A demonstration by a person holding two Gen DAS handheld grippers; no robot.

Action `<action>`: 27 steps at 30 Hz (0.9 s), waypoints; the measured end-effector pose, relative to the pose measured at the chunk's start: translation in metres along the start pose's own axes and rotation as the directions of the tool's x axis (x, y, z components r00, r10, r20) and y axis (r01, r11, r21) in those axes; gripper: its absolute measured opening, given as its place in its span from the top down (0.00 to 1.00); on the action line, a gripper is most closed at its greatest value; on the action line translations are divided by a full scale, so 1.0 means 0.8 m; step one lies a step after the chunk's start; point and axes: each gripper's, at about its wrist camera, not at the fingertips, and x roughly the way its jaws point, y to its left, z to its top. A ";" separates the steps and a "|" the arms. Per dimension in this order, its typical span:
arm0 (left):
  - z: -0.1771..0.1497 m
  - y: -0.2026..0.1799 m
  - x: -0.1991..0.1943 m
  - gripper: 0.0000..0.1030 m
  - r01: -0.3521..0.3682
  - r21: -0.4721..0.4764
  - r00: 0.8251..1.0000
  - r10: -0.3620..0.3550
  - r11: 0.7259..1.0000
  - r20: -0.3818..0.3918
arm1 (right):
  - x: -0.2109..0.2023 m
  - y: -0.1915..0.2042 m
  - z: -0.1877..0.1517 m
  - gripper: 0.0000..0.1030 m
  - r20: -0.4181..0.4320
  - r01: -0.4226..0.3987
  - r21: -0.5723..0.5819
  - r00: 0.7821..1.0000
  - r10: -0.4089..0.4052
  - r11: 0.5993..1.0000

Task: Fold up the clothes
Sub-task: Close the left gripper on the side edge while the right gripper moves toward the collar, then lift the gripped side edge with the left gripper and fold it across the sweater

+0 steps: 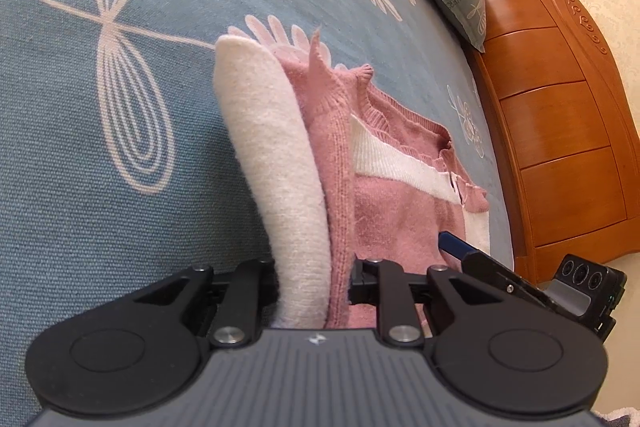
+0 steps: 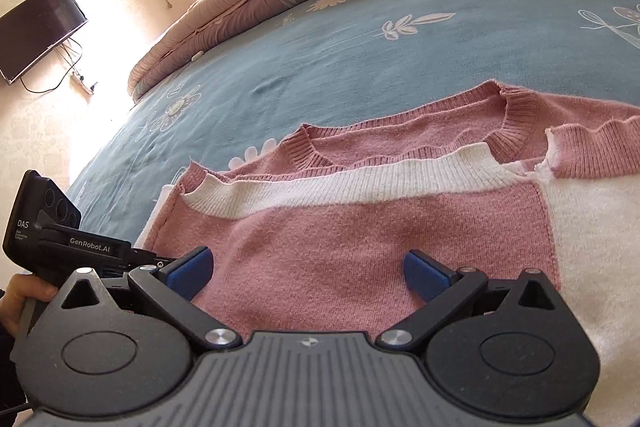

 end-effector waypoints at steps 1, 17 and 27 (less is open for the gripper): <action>0.000 0.002 0.000 0.79 0.004 -0.003 1.000 -0.004 1.000 0.000 | 0.005 0.000 0.005 0.00 0.005 0.010 -0.002 1.000 -0.010 1.000; 0.003 -0.020 0.000 0.82 -0.050 -0.036 0.999 0.049 0.998 -0.023 | -0.068 -0.010 -0.034 0.00 0.013 0.087 -0.119 0.996 -0.086 0.989; 0.006 -0.079 -0.020 0.82 -0.073 0.010 0.997 0.073 0.997 0.009 | -0.131 -0.030 -0.069 0.00 0.050 0.137 -0.178 0.990 -0.131 0.974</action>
